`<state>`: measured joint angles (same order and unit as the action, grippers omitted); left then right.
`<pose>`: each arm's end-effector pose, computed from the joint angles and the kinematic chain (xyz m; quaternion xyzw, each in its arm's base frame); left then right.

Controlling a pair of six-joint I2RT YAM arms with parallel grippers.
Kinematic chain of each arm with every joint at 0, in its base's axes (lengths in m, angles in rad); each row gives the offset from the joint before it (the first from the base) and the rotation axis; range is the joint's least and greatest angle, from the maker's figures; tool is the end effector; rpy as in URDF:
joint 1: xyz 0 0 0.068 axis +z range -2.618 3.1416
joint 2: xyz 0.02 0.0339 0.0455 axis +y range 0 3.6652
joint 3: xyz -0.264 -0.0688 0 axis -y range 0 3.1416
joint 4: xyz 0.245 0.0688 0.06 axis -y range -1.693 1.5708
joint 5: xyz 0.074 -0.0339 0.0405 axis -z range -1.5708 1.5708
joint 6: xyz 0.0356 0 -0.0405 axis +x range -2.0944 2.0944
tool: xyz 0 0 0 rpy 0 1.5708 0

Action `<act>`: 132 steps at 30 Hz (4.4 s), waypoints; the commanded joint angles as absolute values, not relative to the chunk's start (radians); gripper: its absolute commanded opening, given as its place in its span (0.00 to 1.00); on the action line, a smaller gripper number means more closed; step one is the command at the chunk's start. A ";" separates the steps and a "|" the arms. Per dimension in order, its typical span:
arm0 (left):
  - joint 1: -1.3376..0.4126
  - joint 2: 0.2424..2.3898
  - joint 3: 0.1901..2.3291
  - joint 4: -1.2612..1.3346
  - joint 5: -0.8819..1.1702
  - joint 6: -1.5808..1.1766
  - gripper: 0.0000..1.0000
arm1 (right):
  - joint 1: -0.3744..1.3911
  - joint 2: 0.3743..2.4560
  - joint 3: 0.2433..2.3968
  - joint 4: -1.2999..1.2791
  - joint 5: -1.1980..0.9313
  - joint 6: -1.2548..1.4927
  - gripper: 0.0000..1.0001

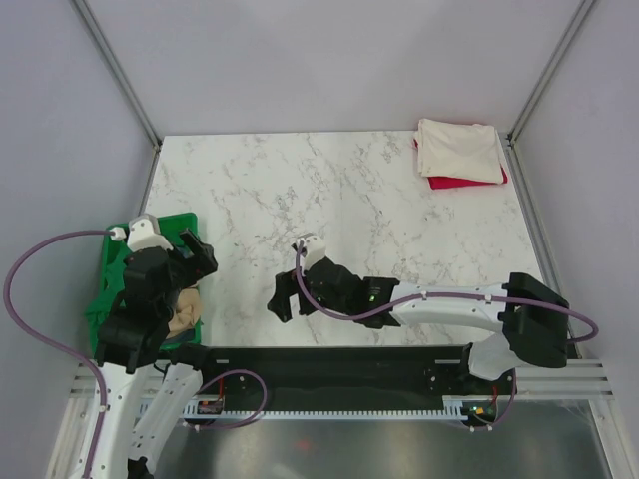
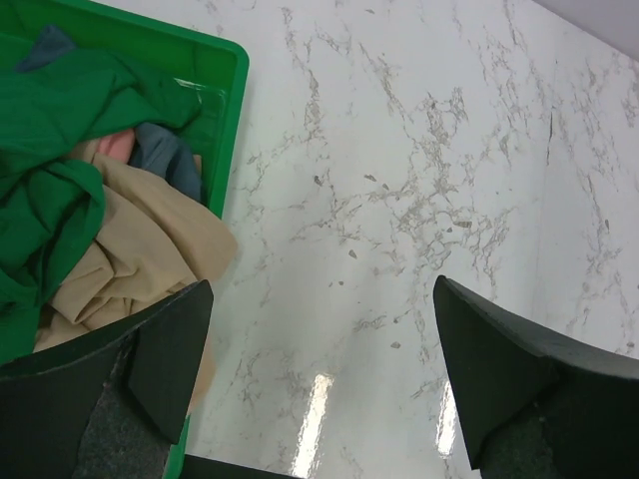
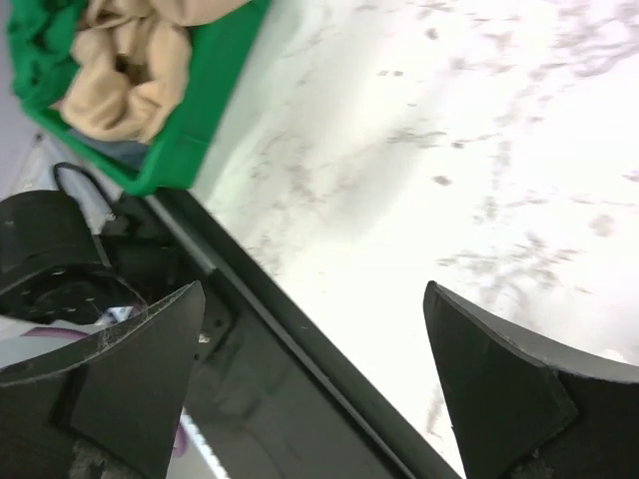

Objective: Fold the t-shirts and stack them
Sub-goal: Grab the tshirt from the pile, then move the tshirt to the center of the board, then flatten the tshirt out

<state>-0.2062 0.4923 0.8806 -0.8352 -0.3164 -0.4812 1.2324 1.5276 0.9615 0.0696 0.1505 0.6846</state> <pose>0.0890 -0.0073 0.3400 -0.1977 0.8163 -0.0518 0.5403 0.1191 0.3223 0.2445 -0.1947 0.8352 0.3804 0.3461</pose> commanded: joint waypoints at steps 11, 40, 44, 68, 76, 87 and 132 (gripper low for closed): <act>-0.195 0.682 0.997 -0.963 -0.710 -0.610 1.00 | 1.206 1.483 0.878 -0.032 0.213 0.592 0.98; 0.658 0.980 0.948 -0.745 -0.149 -0.609 0.02 | 1.173 1.270 0.543 0.123 0.067 0.623 0.98; 0.568 0.887 1.069 -0.714 -0.020 -0.736 0.02 | 1.172 1.269 0.540 0.118 0.090 0.635 0.98; -0.310 1.030 1.345 -0.802 -0.098 -0.547 0.85 | 0.942 0.609 0.928 -0.555 0.802 0.512 0.98; -0.310 0.922 1.028 -0.737 0.021 -0.604 0.86 | 0.940 0.727 0.881 -0.569 0.697 0.564 0.98; -0.328 0.914 0.917 -0.698 0.081 -0.511 0.77 | 0.841 1.161 0.778 -0.298 0.246 0.626 0.81; -0.311 0.798 0.861 -0.739 -0.012 -0.411 0.82 | 0.890 1.692 0.836 -0.241 0.269 0.680 0.00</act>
<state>-0.3210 0.7940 0.8623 -0.7685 0.0010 -0.4503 0.8902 1.6398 0.8371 -0.1810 0.2829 0.7021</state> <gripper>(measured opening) 0.819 0.025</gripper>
